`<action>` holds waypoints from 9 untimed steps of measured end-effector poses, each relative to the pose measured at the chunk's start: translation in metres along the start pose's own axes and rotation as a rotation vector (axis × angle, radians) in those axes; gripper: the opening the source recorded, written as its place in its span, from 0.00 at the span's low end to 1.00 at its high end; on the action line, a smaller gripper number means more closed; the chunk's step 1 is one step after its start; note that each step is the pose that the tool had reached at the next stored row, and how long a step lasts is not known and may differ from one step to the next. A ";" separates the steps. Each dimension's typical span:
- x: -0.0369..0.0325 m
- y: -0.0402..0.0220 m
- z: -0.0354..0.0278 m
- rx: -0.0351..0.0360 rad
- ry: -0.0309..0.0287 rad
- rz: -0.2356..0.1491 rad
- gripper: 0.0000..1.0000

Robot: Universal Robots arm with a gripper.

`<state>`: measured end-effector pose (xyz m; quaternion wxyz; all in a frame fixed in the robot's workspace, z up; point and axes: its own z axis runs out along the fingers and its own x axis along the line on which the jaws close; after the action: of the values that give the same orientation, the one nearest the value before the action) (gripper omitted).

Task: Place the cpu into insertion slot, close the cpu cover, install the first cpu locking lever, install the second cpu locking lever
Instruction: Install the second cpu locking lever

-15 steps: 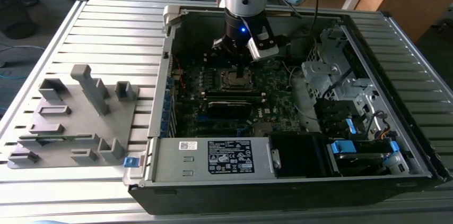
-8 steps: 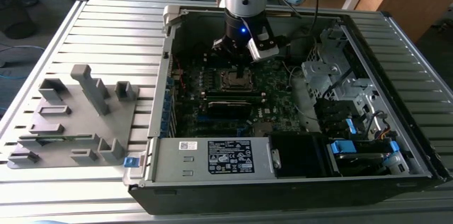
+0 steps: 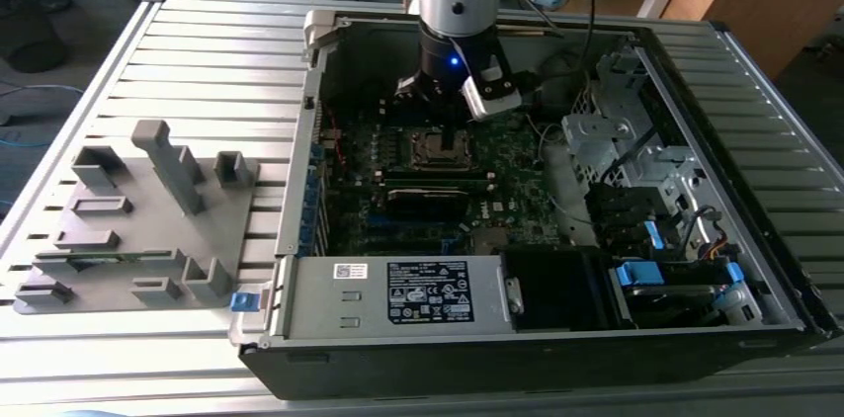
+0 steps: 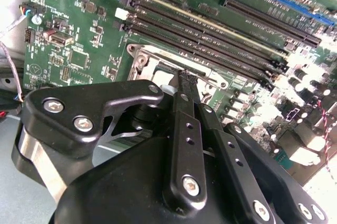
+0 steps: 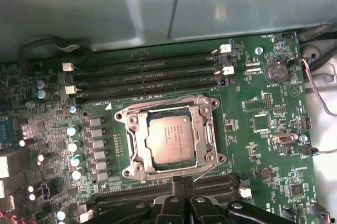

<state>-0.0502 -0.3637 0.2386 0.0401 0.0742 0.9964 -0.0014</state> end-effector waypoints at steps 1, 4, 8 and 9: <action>-0.0002 -0.0011 0.0000 -0.0001 0.0000 0.000 0.11; -0.0006 -0.0043 0.0000 0.0001 0.0000 0.000 0.11; -0.0004 -0.0067 0.0000 0.0000 0.0000 0.000 0.11; 0.0004 -0.0069 0.0000 -0.0001 -0.0001 0.000 0.11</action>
<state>-0.0516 -0.3705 0.2385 0.0402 0.0743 0.9964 -0.0014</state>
